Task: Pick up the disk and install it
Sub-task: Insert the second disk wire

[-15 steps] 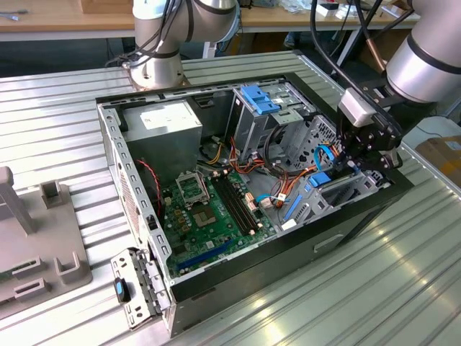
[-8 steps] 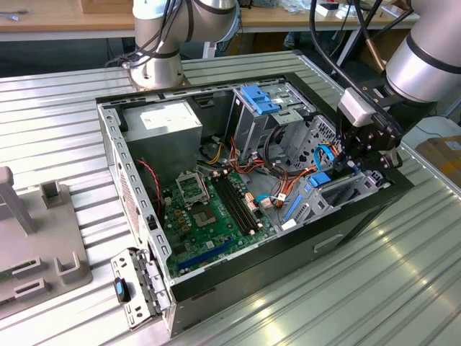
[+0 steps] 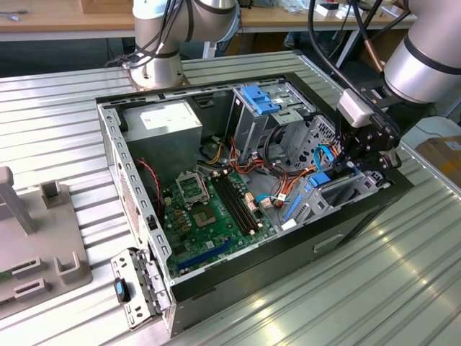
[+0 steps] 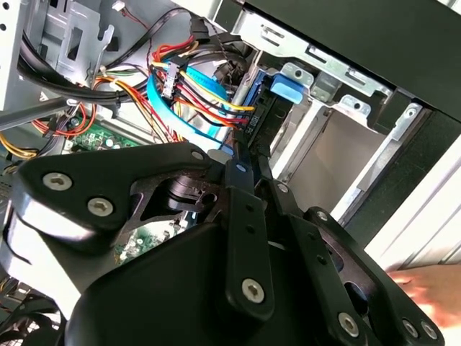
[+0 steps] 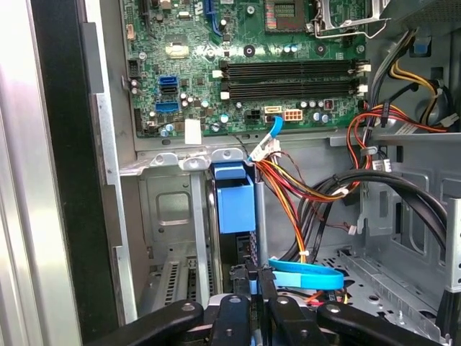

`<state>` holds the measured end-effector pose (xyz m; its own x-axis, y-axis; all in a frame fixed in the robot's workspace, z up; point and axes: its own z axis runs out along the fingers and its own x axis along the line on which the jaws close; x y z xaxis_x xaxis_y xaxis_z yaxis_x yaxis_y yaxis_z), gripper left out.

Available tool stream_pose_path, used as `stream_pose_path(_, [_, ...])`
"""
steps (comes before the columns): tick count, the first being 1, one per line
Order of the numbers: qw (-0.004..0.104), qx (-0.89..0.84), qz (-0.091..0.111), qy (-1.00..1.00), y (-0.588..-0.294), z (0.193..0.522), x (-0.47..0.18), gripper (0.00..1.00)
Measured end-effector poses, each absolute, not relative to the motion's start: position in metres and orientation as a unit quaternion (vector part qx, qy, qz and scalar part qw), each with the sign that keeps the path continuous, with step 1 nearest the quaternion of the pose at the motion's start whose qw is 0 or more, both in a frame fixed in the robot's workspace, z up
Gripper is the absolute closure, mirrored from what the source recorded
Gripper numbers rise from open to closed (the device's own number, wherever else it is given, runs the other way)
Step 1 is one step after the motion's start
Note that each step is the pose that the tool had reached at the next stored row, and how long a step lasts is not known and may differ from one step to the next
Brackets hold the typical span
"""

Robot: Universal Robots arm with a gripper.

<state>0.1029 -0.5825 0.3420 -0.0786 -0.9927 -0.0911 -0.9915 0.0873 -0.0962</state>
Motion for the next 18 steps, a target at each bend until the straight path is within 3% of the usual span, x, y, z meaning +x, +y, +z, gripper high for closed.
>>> stream_pose_path(18, [0.077, -0.675, -0.011, 0.734, -0.5825, 0.3447, 0.0992, 0.84])
